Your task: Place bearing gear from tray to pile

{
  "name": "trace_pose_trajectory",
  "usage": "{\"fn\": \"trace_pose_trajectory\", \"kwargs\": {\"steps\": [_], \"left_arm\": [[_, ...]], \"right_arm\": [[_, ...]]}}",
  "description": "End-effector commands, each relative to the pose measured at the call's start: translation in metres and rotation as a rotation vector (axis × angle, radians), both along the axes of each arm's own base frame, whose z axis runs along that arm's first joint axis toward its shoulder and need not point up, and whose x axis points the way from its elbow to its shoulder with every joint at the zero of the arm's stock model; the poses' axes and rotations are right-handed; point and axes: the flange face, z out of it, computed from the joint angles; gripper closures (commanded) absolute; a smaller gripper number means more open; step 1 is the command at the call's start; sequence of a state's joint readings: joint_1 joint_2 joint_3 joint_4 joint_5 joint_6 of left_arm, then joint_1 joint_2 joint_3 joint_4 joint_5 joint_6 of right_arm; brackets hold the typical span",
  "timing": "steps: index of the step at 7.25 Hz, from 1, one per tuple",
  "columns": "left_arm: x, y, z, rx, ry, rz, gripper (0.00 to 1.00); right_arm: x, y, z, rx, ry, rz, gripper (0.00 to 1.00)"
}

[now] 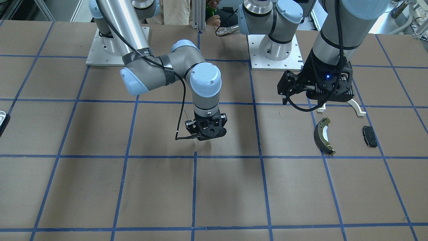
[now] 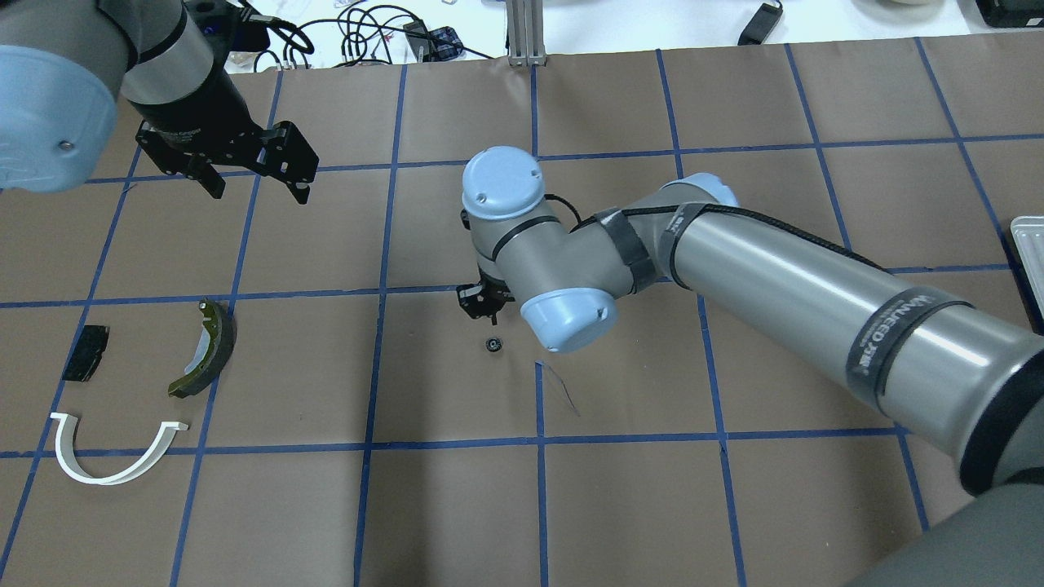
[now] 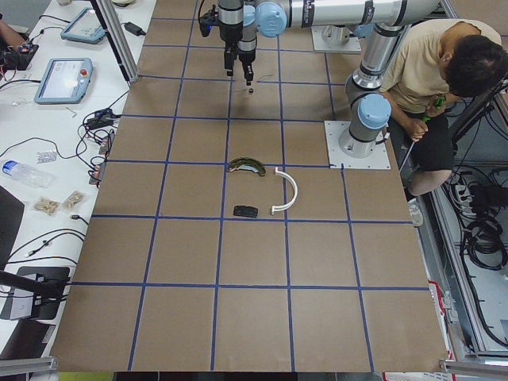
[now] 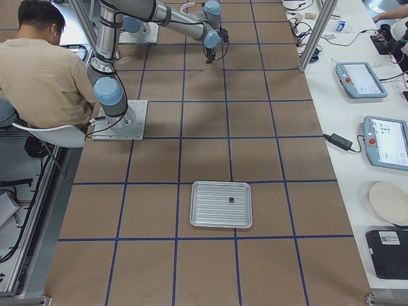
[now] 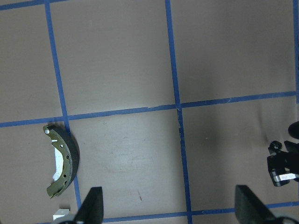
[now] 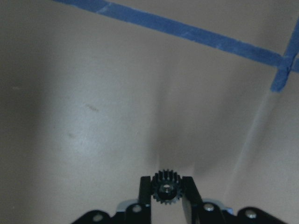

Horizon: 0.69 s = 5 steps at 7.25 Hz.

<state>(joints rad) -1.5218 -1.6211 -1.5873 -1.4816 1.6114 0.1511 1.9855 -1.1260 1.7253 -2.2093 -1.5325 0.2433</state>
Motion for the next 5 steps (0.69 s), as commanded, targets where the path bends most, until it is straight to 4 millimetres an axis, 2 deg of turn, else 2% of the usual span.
{"fn": "trace_pose_trajectory", "kwargs": {"steps": [1,2,3,4,5], "left_arm": [[-0.001,-0.004,-0.011,0.021,0.014,0.011,0.0],[-0.013,0.001,-0.039,0.07,0.01,0.038,0.0],[-0.039,0.007,-0.067,0.044,0.016,0.095,0.0],[-0.077,0.022,-0.101,0.03,0.013,0.082,0.0],[-0.112,0.035,-0.136,0.01,0.019,0.102,0.0]], "right_arm": [[-0.111,-0.053,0.052,-0.032,-0.002,-0.056,0.0],[-0.208,-0.096,0.071,-0.049,-0.004,-0.139,0.0],[-0.283,-0.116,0.081,-0.02,-0.04,-0.173,0.0],[-0.361,-0.125,0.08,-0.017,-0.03,-0.247,0.0],[-0.446,-0.122,0.079,-0.028,-0.024,-0.276,0.0]]}}
